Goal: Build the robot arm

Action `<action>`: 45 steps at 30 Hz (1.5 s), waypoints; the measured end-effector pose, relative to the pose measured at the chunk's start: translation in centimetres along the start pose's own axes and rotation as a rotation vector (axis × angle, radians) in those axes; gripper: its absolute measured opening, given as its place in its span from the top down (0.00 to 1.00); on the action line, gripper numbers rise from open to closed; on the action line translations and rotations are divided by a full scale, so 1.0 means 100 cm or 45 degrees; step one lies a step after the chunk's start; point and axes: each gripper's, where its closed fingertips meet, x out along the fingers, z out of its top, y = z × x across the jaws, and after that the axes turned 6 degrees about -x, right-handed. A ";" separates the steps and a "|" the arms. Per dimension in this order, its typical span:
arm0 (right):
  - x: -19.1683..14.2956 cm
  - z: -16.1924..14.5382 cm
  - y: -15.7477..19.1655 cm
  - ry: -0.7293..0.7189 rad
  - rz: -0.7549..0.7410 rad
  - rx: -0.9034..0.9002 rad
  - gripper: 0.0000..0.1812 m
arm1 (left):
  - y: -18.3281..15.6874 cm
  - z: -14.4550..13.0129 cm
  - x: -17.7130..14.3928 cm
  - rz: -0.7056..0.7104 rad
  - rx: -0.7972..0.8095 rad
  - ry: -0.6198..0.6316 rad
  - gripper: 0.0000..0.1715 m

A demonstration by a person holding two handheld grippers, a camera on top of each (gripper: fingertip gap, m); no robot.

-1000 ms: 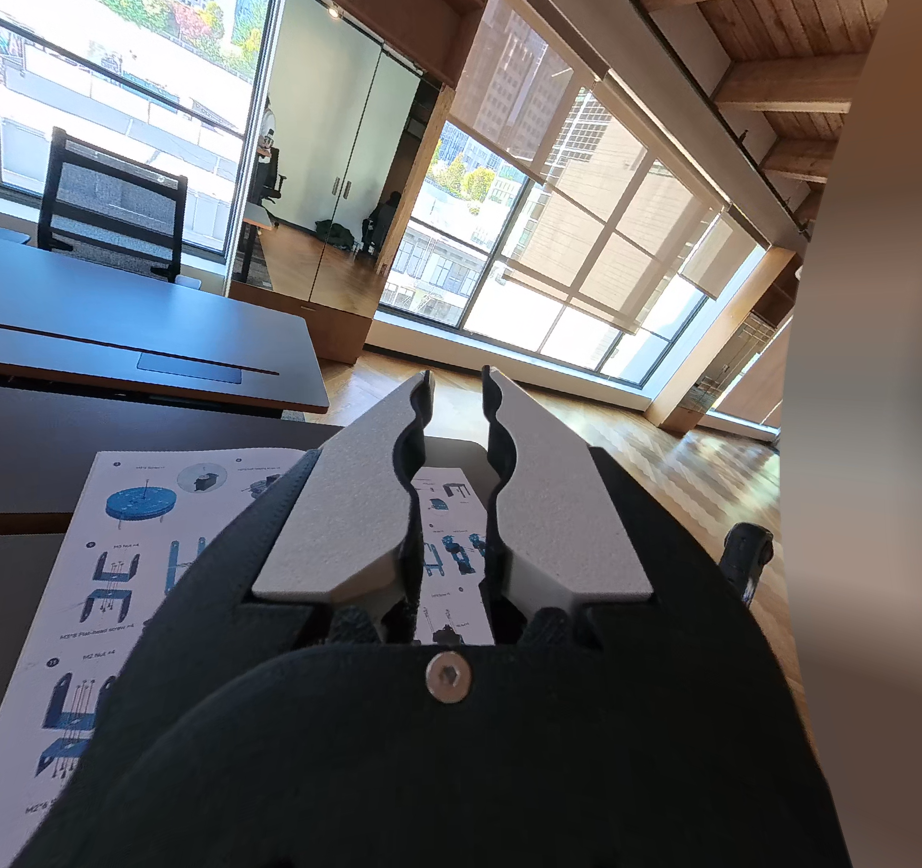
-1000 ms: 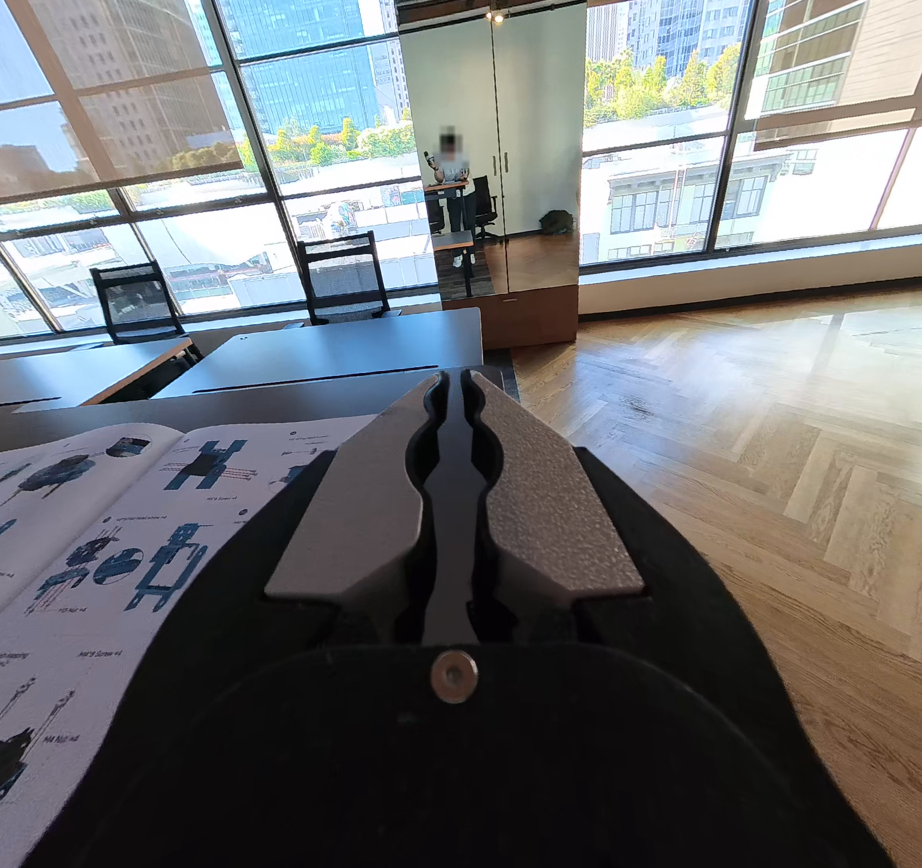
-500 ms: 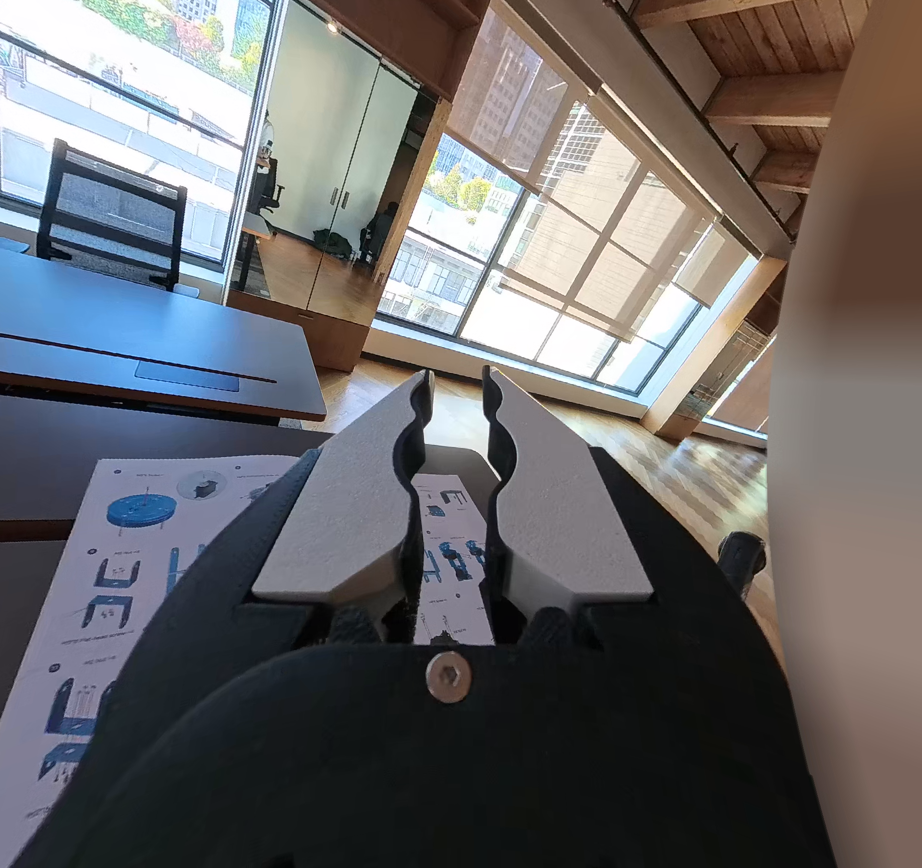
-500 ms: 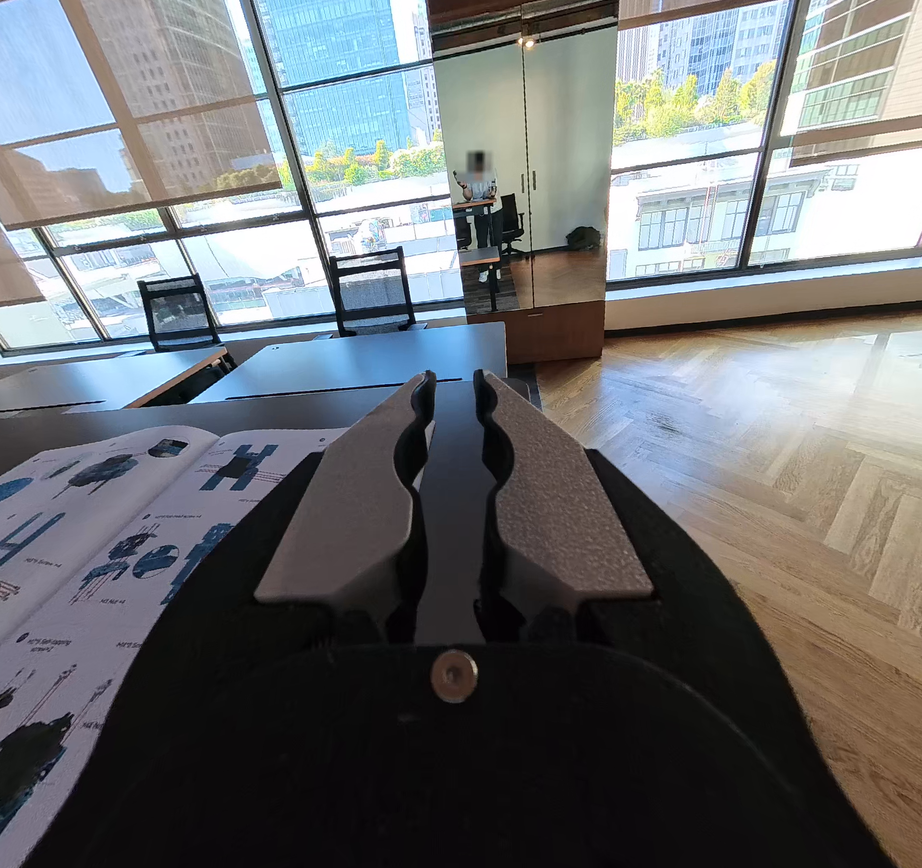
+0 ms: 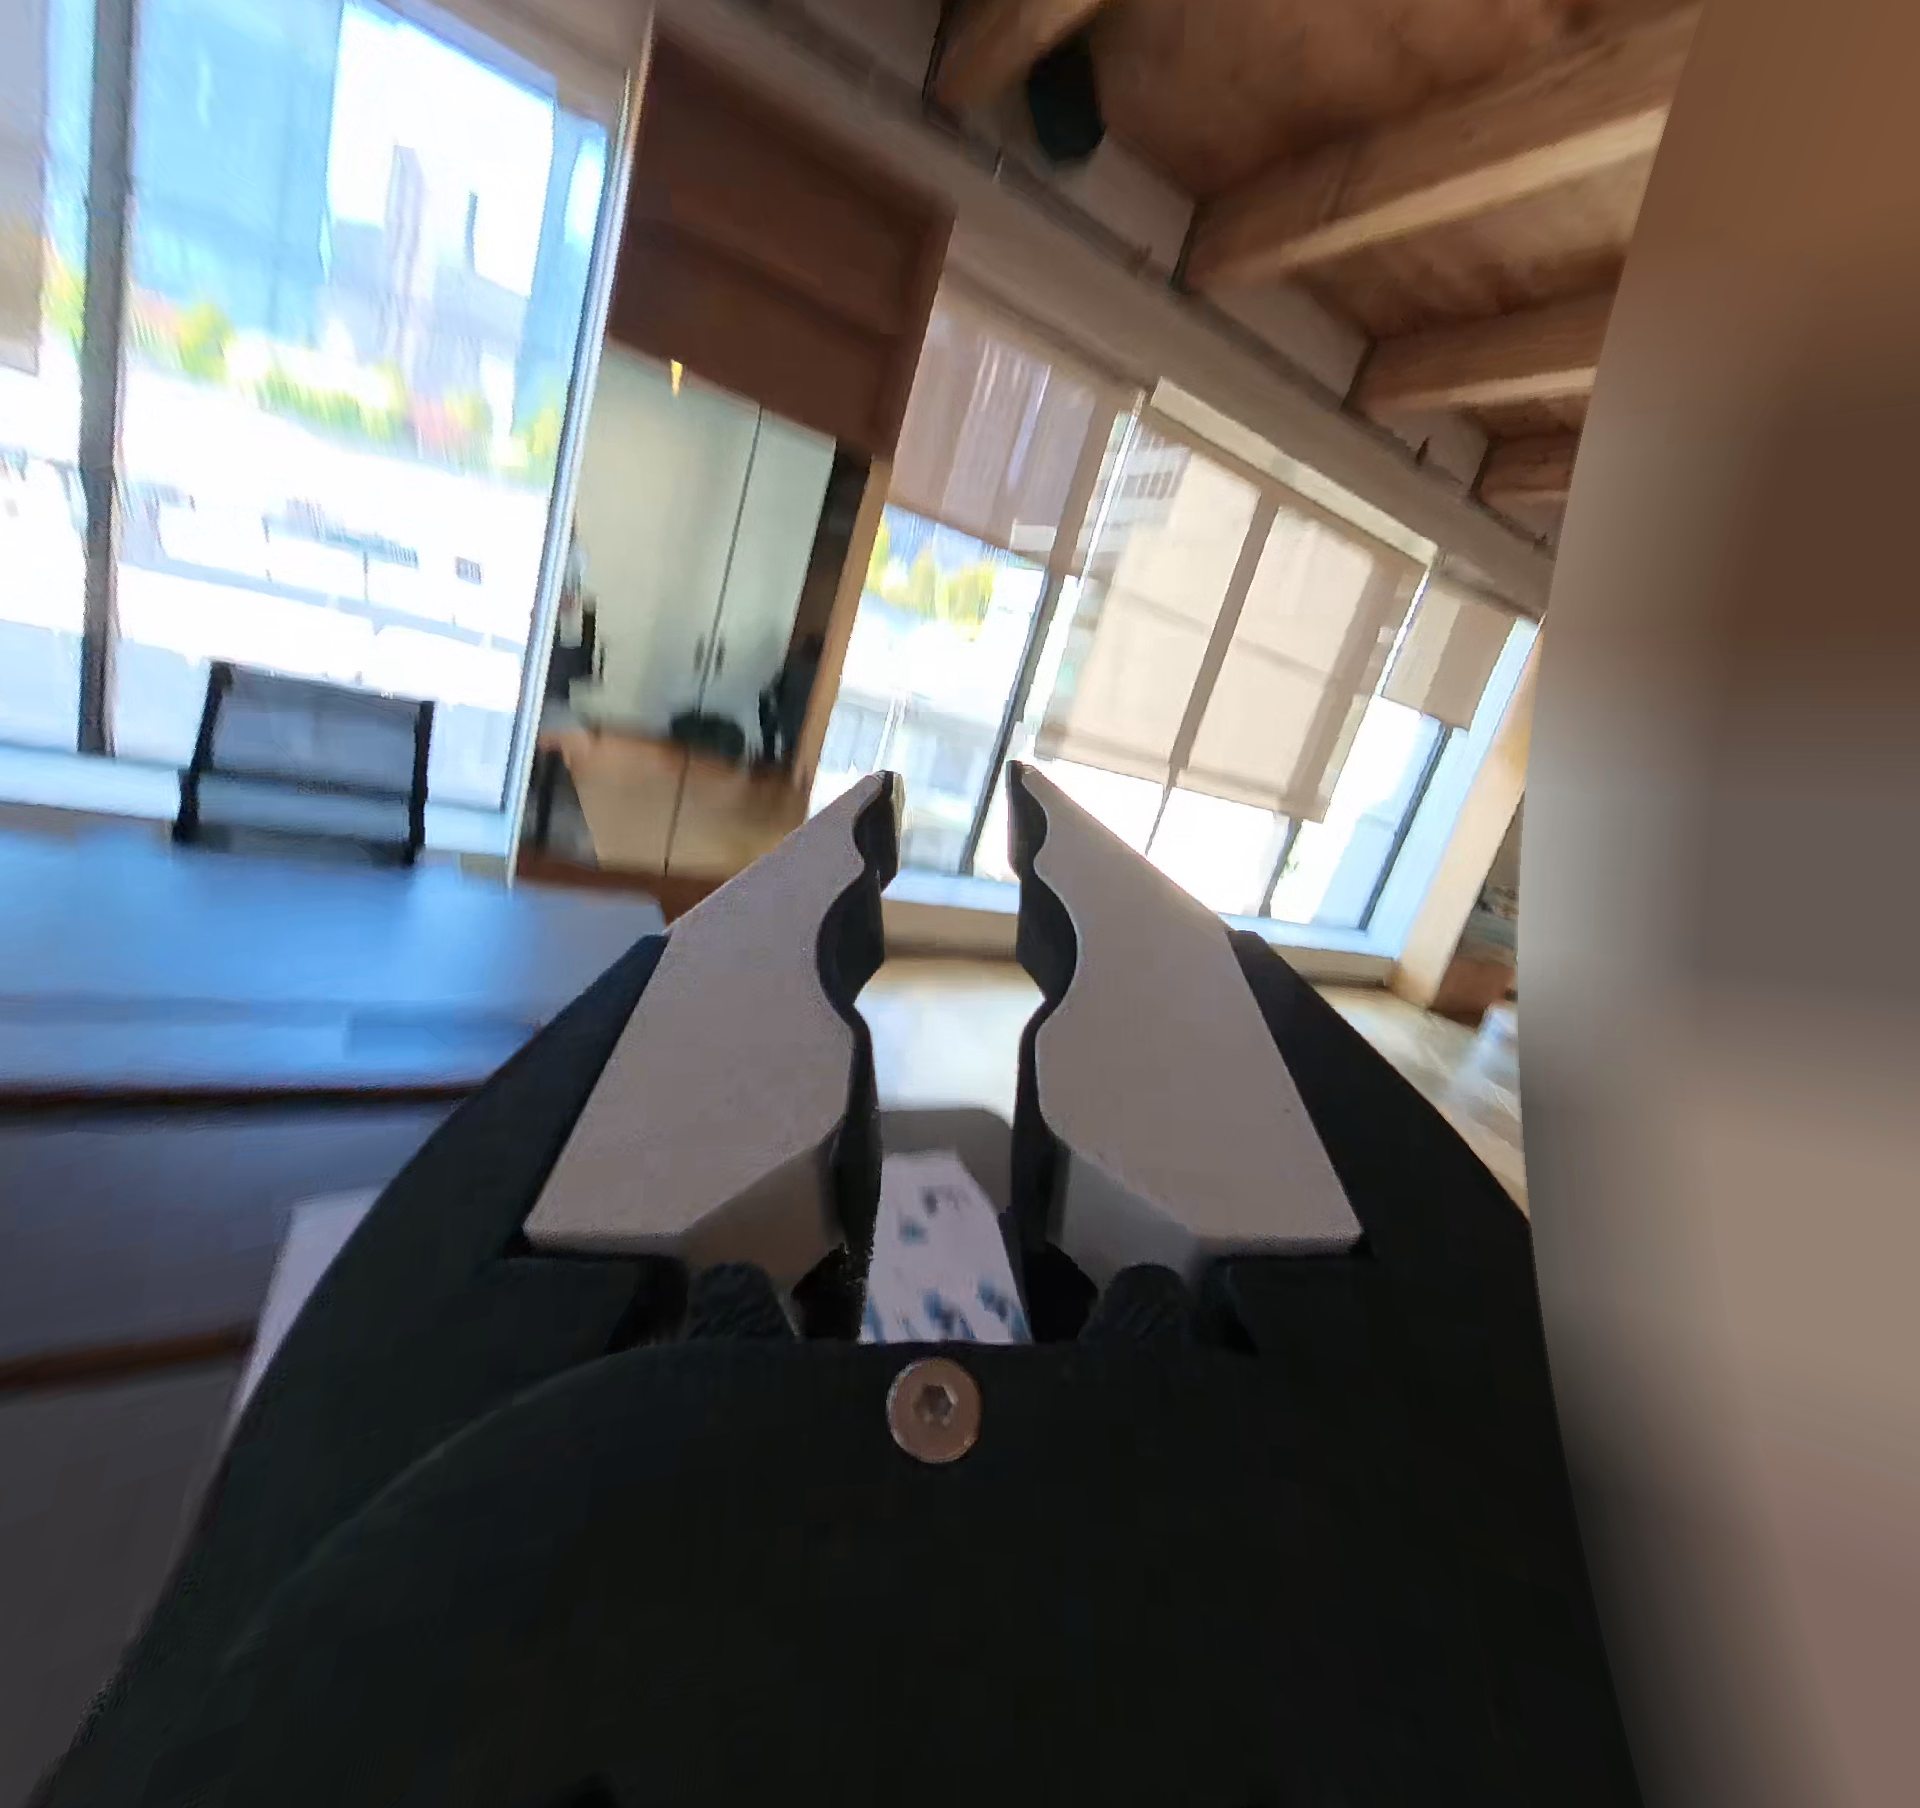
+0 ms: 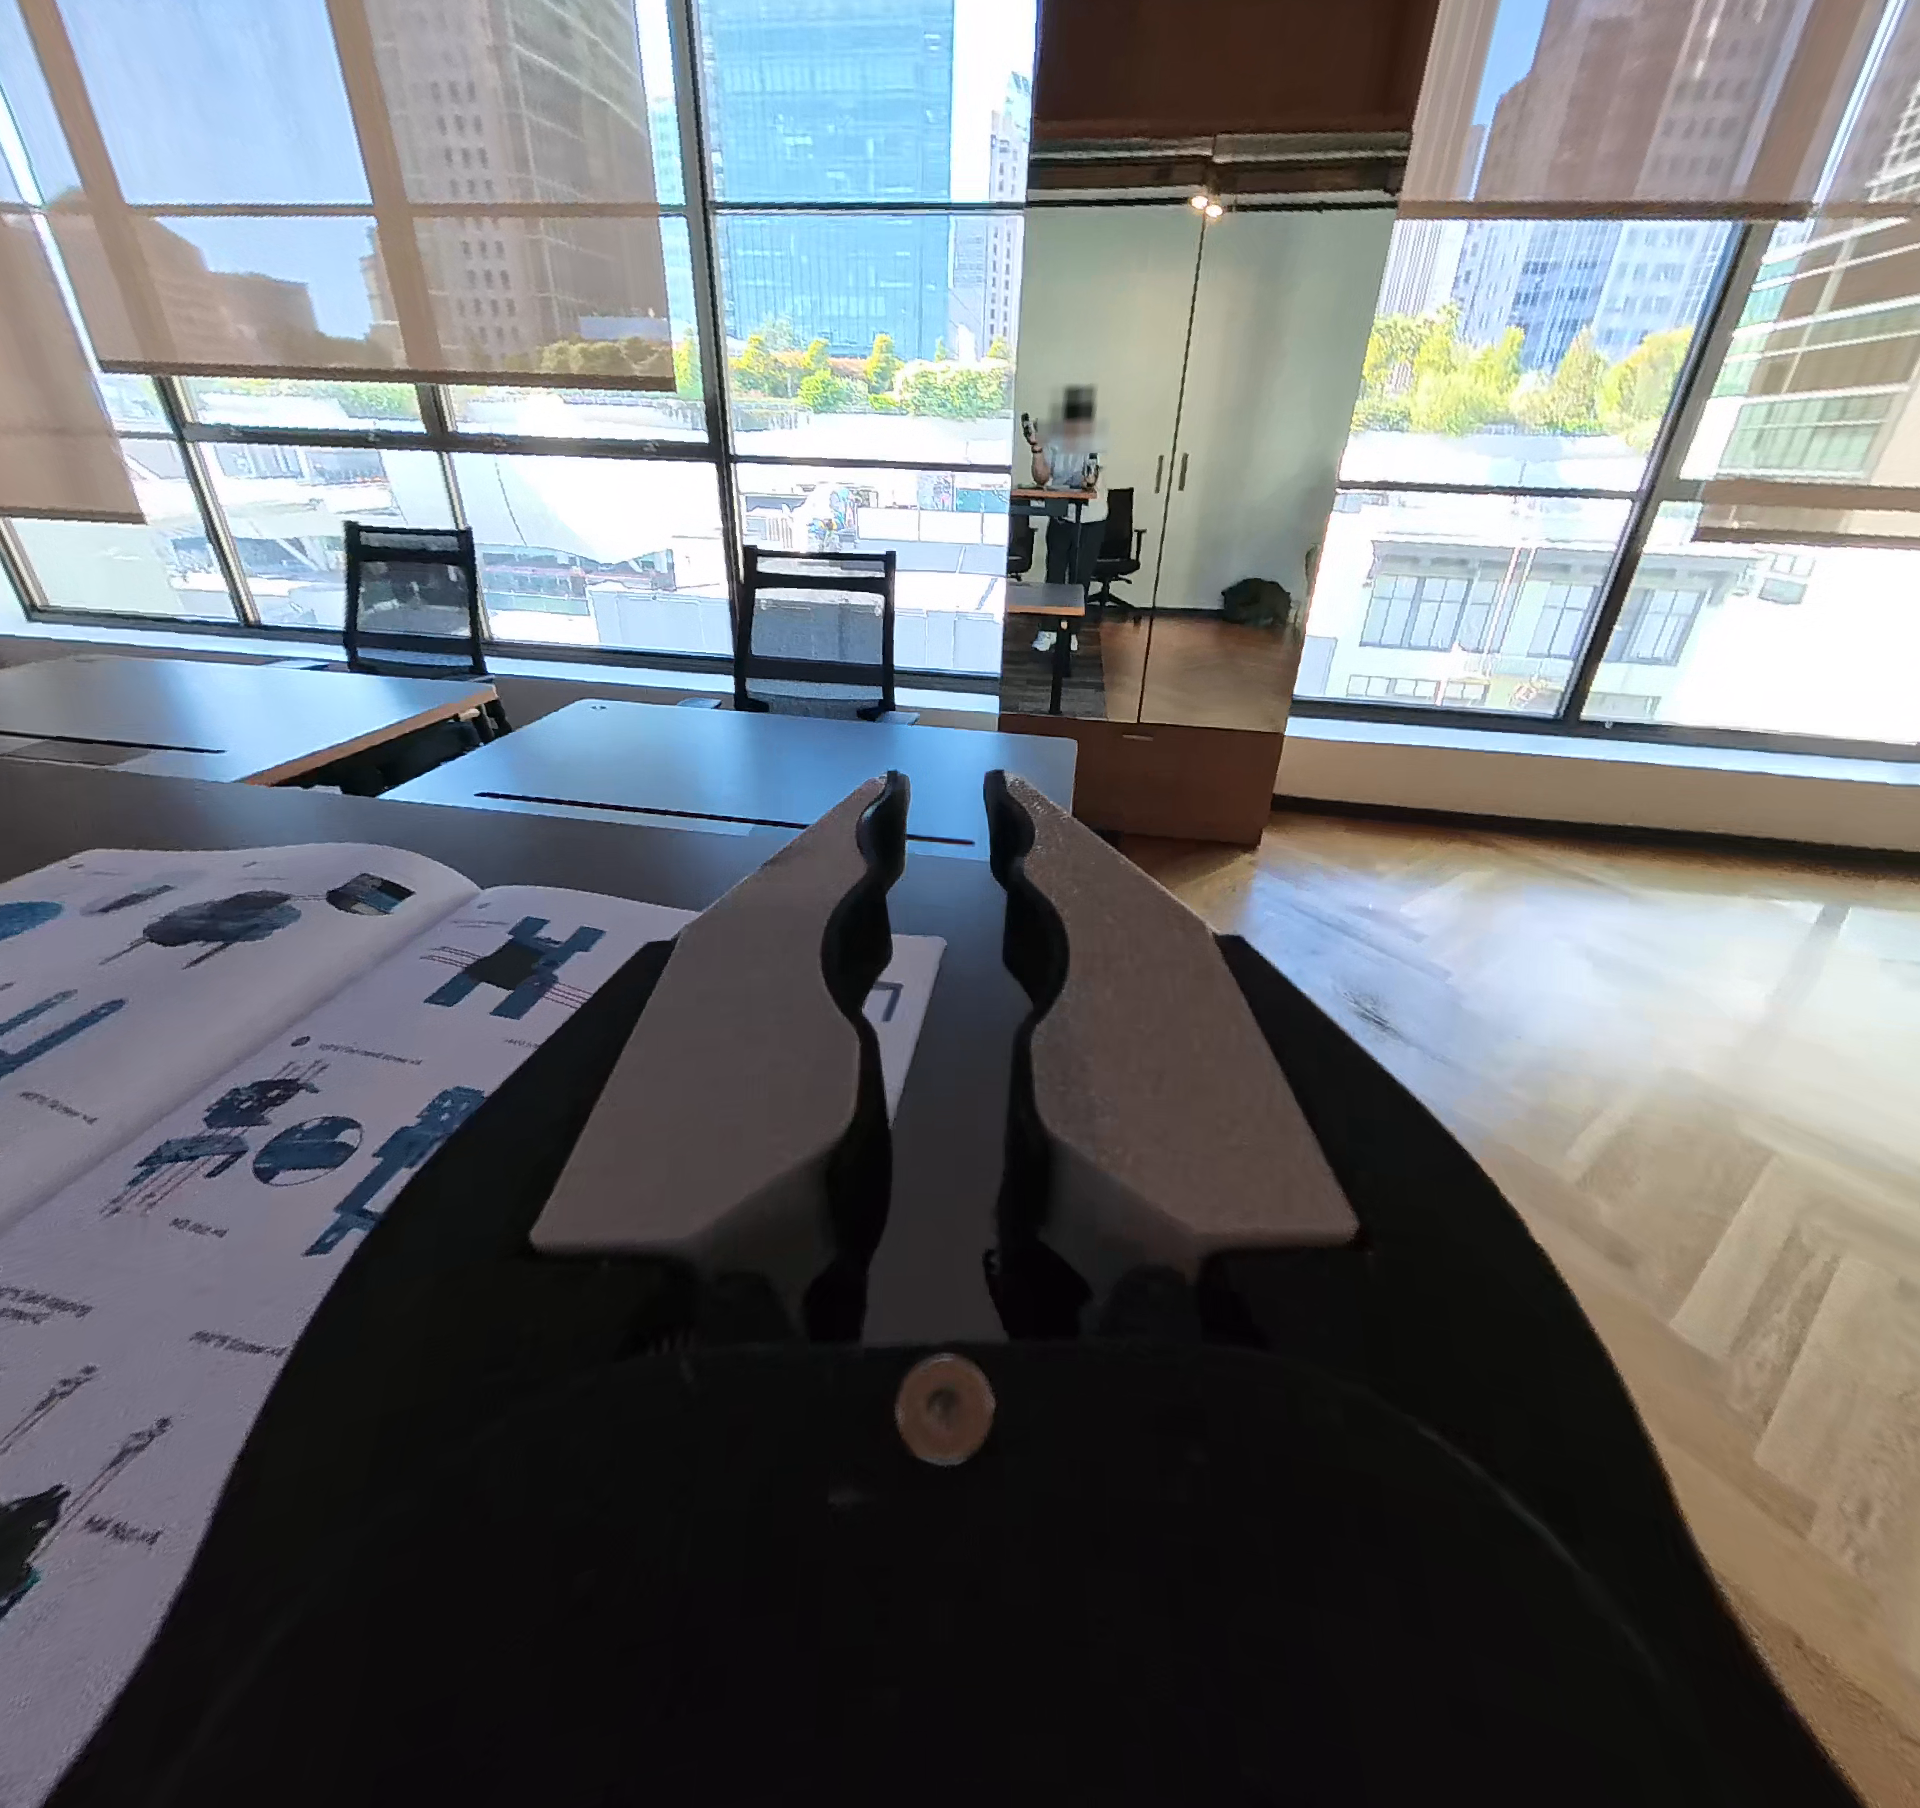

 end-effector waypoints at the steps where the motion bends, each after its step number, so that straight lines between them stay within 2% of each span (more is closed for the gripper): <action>1: 0.000 0.003 0.003 -0.019 0.018 -0.005 0.92 | -0.011 0.017 -0.012 -0.024 0.023 -0.060 0.89; 3: 0.000 0.008 0.008 -0.051 0.042 -0.036 0.92 | -0.031 0.044 -0.042 -0.059 0.037 -0.161 0.89; 5: 0.000 0.009 0.010 -0.065 0.061 -0.056 0.92 | -0.043 0.059 -0.077 -0.043 0.034 -0.206 0.90; 8: -0.001 0.014 0.014 -0.102 0.082 -0.048 0.90 | -0.047 0.068 -0.137 0.038 0.031 -0.084 0.89; 11: -0.006 0.028 0.028 -0.190 0.155 -0.069 0.86 | -0.053 0.094 -0.222 0.080 -0.018 0.054 0.89; 13: -0.013 0.048 0.045 -0.267 0.238 -0.126 0.82 | -0.050 0.114 -0.295 0.212 0.027 0.143 0.88; 15: -0.028 0.085 0.070 -0.366 0.324 -0.229 0.80 | -0.036 0.137 -0.383 0.497 0.160 0.181 0.88; 18: -0.070 0.142 0.120 -0.463 0.423 -0.383 0.81 | -0.024 0.175 -0.539 0.977 0.286 0.173 0.85; 21: -0.105 0.183 0.191 -0.367 0.571 -0.336 0.80 | -0.024 0.211 -0.698 1.407 0.375 0.104 0.85; 23: -0.137 0.215 0.257 -0.305 0.710 -0.281 0.80 | -0.023 0.235 -0.789 1.636 0.425 0.051 0.85; 26: -0.209 0.283 0.380 -0.385 0.912 -0.129 0.79 | -0.008 0.273 -0.884 1.773 0.522 0.013 0.84; 29: -0.292 0.362 0.518 -0.735 1.093 0.006 0.88 | 0.041 0.314 -0.952 1.802 0.533 -0.014 0.84; 31: -0.326 0.389 0.623 -0.800 1.243 -0.073 0.89 | 0.091 0.339 -0.975 1.722 0.482 0.007 0.83; 33: -0.348 0.391 0.734 -0.717 1.451 -0.196 0.88 | 0.147 0.361 -0.987 1.629 0.460 0.041 0.83; 35: -0.370 0.383 0.837 -0.619 1.667 -0.220 0.85 | 0.208 0.382 -0.998 1.577 0.468 0.063 0.83; 38: -0.381 0.361 0.976 -0.525 1.860 -0.267 0.86 | 0.301 0.411 -1.015 1.551 0.446 0.024 0.83; 42: -0.355 0.315 1.136 -0.366 2.015 -0.480 0.80 | 0.404 0.440 -1.042 1.510 0.353 -0.031 0.83; 45: -0.308 0.308 1.241 -0.360 2.003 -0.541 0.79 | 0.462 0.465 -1.092 1.713 0.331 0.011 0.83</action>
